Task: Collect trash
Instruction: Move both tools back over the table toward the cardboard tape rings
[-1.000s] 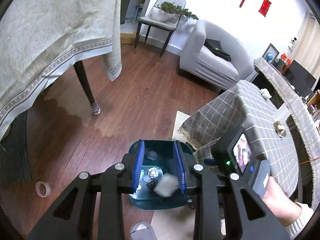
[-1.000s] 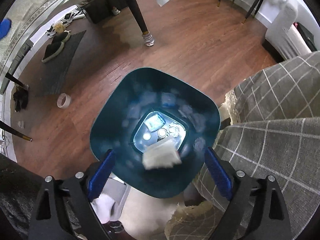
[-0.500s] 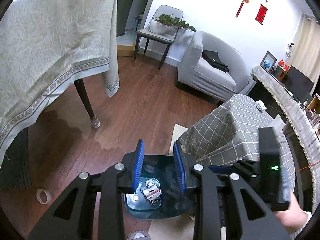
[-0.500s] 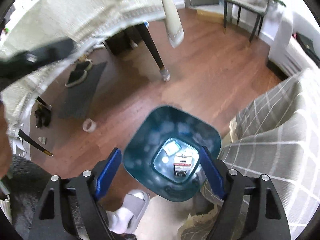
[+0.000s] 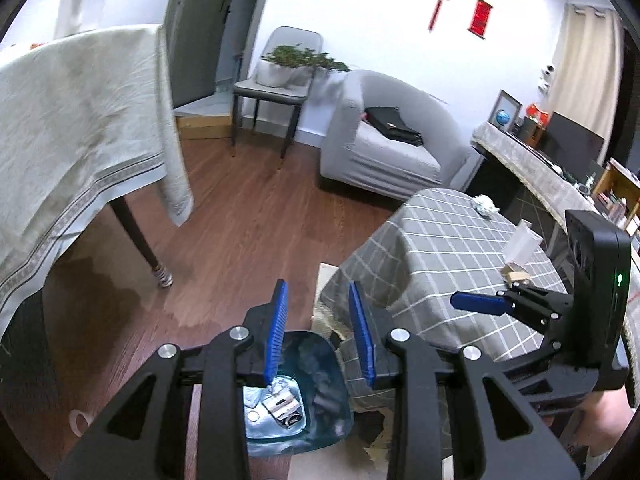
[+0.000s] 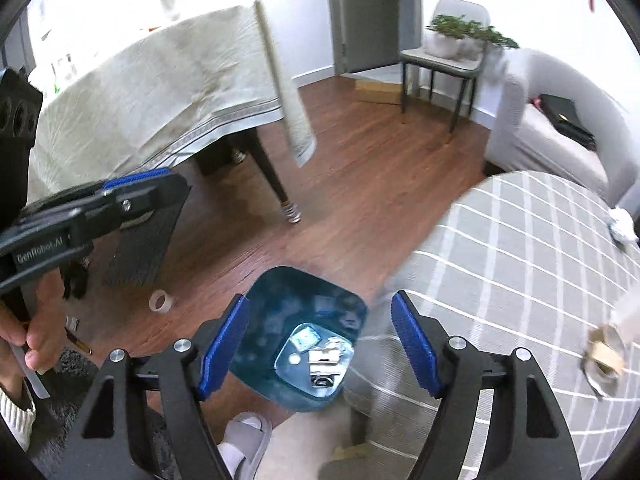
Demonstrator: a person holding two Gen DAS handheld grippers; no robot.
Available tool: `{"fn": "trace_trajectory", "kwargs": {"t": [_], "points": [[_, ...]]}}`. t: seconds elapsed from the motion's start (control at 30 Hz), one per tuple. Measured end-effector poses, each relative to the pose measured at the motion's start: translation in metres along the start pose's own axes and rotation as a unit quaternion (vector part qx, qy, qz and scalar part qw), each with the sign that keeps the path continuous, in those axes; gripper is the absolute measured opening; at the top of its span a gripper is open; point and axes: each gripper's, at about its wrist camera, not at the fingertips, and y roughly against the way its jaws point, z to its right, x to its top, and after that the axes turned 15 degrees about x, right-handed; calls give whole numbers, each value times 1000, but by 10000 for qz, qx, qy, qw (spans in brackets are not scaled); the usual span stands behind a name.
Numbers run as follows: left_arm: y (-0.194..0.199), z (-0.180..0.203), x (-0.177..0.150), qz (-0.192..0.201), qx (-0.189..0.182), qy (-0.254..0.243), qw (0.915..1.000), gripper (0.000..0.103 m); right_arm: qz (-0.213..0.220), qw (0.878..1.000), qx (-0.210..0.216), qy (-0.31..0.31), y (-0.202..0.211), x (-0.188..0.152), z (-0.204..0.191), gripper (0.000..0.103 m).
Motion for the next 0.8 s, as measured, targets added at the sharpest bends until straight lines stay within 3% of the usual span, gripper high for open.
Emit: {"fn": "trace_trajectory", "kwargs": {"t": [0.17,0.43,0.8], "points": [[-2,32,0,2,-133,-168,9998,46,105,9995,-266,-120,22,-16,19,74],[-8,98,-3,2,-369,-570,9977,53,230,9970,-613,-422,59,-41,61,74],[-21,187,-11,40,-704,-1126,9911,70,474,9855,-1382,-860,124,-81,122,74]]}}
